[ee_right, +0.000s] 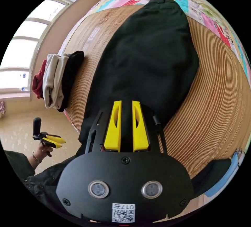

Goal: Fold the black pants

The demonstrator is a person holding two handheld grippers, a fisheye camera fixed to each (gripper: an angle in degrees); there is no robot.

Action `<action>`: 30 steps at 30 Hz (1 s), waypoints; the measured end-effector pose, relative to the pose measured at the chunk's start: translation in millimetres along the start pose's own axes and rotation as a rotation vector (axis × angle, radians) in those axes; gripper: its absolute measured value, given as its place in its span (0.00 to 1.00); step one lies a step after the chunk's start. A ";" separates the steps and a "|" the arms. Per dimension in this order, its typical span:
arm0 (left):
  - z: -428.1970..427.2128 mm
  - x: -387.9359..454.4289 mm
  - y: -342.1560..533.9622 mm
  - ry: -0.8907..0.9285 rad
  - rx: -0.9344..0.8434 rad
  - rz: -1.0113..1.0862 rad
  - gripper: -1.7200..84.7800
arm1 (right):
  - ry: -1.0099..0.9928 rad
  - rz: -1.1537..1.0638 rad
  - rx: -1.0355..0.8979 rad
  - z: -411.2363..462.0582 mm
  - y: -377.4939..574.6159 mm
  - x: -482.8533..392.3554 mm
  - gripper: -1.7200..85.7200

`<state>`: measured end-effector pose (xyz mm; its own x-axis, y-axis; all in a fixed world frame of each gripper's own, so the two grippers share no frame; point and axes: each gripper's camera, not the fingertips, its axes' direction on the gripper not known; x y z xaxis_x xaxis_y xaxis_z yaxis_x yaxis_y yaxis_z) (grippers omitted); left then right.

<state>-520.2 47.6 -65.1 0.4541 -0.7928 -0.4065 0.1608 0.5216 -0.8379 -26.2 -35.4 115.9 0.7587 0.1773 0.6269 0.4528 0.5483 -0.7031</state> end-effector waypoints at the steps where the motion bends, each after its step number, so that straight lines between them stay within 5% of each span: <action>1: 1.9 6.6 -17.0 -0.041 -0.038 0.029 0.13 | -0.030 0.070 -0.003 0.6 29.3 19.4 0.10; 7: 54.1 31.5 -70.1 -0.126 -0.296 0.118 0.13 | -0.204 0.219 -0.023 11.9 125.4 32.9 0.11; 11: 66.4 36.6 -69.5 -0.158 -0.342 0.068 0.04 | -0.367 0.189 -0.084 29.6 153.9 22.3 0.08; 18: 22.2 70.5 -53.9 0.285 -0.355 0.186 0.01 | -0.547 0.015 -0.072 -37.4 218.0 14.7 0.03; 23: 0.7 58.2 -50.2 -0.008 -0.310 0.052 0.01 | -0.461 0.121 -0.064 -46.9 222.8 35.7 0.05; 30: 8.0 71.6 -55.5 -0.090 -0.312 0.022 0.01 | -0.451 0.224 -0.018 -17.7 142.0 64.4 0.12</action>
<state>-489.6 -35.6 -44.8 0.5320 -0.7444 -0.4035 -0.1203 0.4053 -0.9063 95.2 39.4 50.5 0.5623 0.6264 0.5399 0.3133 0.4429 -0.8401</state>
